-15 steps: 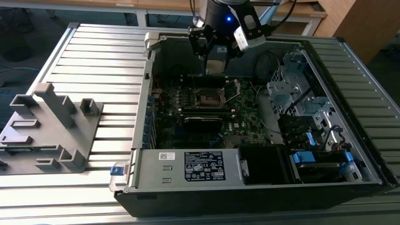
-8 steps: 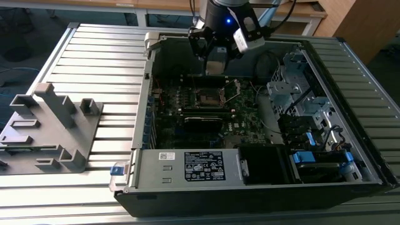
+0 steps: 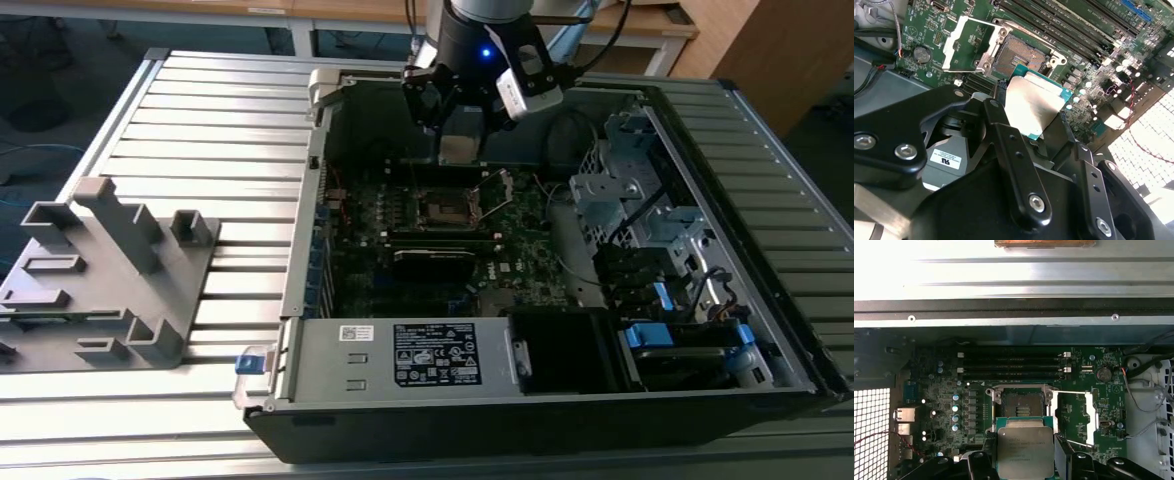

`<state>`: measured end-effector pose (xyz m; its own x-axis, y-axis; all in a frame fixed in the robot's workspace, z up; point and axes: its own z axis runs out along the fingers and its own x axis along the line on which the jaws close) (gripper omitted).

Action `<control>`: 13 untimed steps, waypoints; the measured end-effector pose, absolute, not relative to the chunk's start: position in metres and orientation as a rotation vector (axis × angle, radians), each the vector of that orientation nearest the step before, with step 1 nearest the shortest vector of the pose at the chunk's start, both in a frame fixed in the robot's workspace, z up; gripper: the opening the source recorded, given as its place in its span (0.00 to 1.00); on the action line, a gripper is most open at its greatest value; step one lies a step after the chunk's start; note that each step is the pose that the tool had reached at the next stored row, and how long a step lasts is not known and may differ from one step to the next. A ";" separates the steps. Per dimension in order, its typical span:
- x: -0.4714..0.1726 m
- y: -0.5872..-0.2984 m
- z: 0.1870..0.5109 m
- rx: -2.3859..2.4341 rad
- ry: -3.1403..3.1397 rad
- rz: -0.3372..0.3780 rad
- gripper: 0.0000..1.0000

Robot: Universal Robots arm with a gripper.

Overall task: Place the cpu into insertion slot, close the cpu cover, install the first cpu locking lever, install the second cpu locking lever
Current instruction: 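Place the cpu into insertion slot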

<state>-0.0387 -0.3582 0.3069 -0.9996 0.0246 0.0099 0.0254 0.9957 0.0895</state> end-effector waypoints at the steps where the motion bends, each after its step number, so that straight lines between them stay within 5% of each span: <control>1: -0.039 -0.358 0.307 -0.039 -3.129 -0.141 0.54; 13: -0.039 -0.358 0.297 -0.039 -3.131 -0.139 0.54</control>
<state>-0.0389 -0.3582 0.2971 -0.9997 0.0247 0.0087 0.0253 0.9957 0.0886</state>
